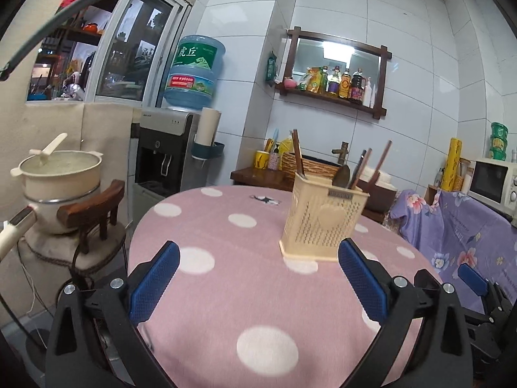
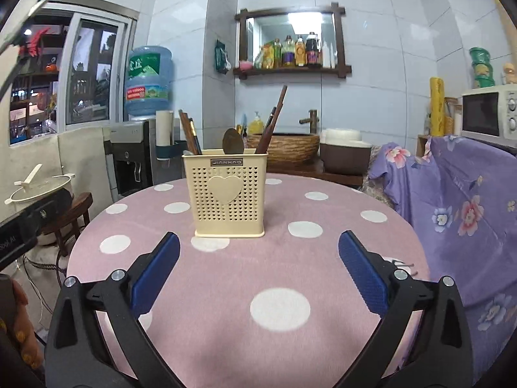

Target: Organize utensils

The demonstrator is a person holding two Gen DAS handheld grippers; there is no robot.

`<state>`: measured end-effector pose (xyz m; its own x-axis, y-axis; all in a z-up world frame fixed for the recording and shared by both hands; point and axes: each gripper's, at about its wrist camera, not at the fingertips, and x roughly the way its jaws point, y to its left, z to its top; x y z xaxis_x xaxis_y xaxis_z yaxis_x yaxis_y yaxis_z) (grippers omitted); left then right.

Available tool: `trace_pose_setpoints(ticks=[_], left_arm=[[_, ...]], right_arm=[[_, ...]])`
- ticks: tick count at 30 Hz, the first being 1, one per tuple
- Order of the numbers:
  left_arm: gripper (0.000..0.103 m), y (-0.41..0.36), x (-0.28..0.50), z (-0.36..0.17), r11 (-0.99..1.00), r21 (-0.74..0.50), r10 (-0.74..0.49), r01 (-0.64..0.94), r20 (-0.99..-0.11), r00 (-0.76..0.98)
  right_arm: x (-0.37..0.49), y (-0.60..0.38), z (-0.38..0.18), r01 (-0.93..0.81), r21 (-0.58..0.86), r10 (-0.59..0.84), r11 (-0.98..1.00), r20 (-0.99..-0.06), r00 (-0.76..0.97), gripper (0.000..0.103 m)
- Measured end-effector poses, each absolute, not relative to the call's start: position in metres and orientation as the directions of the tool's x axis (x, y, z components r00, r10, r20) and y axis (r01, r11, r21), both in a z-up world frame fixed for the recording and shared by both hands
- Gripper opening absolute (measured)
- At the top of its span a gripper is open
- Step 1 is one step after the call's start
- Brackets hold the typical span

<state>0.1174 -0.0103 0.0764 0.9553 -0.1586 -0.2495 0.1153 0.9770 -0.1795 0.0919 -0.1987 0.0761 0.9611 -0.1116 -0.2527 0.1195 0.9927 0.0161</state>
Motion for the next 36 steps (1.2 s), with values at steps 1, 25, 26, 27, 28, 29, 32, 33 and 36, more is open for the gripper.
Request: trace_pose_setpoints(ticks=[1, 25, 26, 27, 28, 29, 32, 33, 36], left_arm=[[0.097, -0.010, 0.110, 0.074, 0.979, -0.169, -0.153, 0.113, -0.248, 0.956], [0.097, 0.009, 0.002, 0.017, 0.985, -0.142, -0.130, 0.096, -0.253, 0.959], [0.097, 0.008, 0.001, 0.016, 0.985, -0.142, -0.129, 0.095, -0.255, 0.958], [0.097, 0.008, 0.001, 0.015, 0.985, -0.142, -0.128, 0.093, -0.257, 0.958], [0.097, 0.008, 0.001, 0.015, 0.986, -0.142, -0.127, 0.092, -0.259, 0.958], [0.097, 0.007, 0.001, 0.015, 0.986, -0.141, -0.126, 0.091, -0.260, 0.958], [0.097, 0.007, 0.000, 0.014, 0.986, -0.139, -0.125, 0.091, -0.260, 0.957], [0.097, 0.007, 0.000, 0.014, 0.986, -0.139, -0.125, 0.091, -0.260, 0.957], [0.097, 0.007, 0.000, 0.013, 0.986, -0.141, -0.124, 0.089, -0.263, 0.957]], right_arm=[[0.081, -0.195, 0.072, 0.107, 0.009, -0.101, 0.994, -0.255, 0.962, 0.097], [-0.048, -0.189, 0.039, 0.118, 0.073, -0.098, 0.990, -0.234, 0.967, 0.097], [-0.049, -0.189, 0.039, 0.119, 0.075, -0.098, 0.990, -0.234, 0.967, 0.097], [-0.049, -0.190, 0.038, 0.120, 0.076, -0.099, 0.990, -0.236, 0.967, 0.097], [-0.050, -0.191, 0.038, 0.120, 0.079, -0.098, 0.990, -0.239, 0.966, 0.097], [-0.050, -0.191, 0.038, 0.119, 0.081, -0.097, 0.990, -0.240, 0.966, 0.097], [-0.051, -0.191, 0.038, 0.119, 0.085, -0.096, 0.989, -0.239, 0.966, 0.097], [-0.051, -0.191, 0.038, 0.120, 0.086, -0.096, 0.989, -0.239, 0.966, 0.097], [-0.051, -0.191, 0.037, 0.122, 0.088, -0.098, 0.989, -0.242, 0.965, 0.097]])
